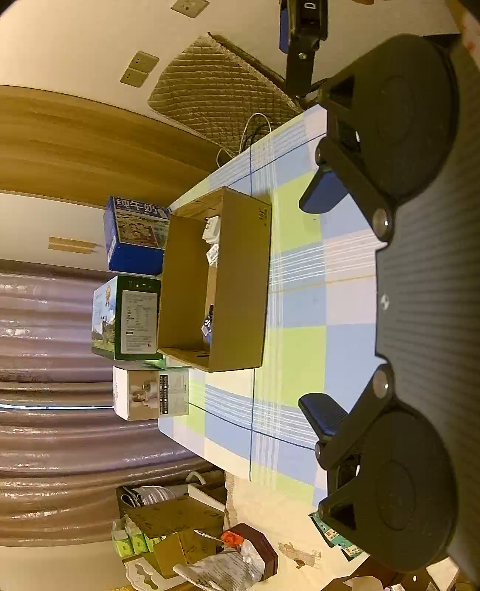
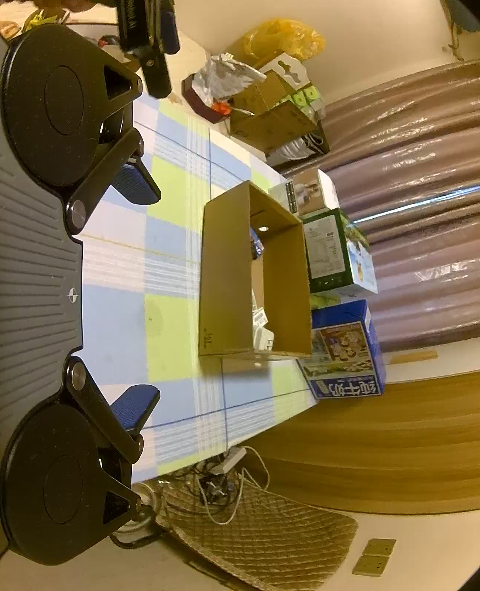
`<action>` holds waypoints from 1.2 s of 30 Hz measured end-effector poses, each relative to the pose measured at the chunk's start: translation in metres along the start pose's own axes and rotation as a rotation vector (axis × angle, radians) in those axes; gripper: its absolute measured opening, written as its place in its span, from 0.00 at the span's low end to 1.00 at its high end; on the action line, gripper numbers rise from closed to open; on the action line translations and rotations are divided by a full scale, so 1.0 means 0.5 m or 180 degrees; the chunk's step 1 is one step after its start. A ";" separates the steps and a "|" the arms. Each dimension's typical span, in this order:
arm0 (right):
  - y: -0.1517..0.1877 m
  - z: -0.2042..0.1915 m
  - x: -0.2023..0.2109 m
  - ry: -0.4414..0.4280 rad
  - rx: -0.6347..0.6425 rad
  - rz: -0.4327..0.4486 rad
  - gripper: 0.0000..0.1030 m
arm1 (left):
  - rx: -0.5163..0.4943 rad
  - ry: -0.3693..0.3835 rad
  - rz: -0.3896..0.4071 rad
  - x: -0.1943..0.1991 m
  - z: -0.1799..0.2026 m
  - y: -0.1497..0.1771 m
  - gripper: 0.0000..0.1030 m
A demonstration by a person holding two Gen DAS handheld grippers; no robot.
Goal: Organize objects
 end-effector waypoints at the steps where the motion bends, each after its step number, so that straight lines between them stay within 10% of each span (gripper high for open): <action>1: 0.003 -0.002 -0.001 0.0007 0.0006 -0.0002 0.98 | -0.0009 0.0004 -0.0009 -0.002 0.002 0.004 0.99; 36: 0.024 -0.033 -0.022 0.0055 0.0210 -0.0012 0.98 | -0.0055 0.0109 -0.0092 -0.013 0.026 0.015 0.99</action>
Point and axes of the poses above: each gripper's, at about its wrist camera, not at the fingertips, and x roughly against the way its jaws point, z to its right, y to its underside, the point moved 1 cm from there along -x, roughly the way its jaws point, and after that the axes turned 4 degrees about z, right-handed, at the moved point
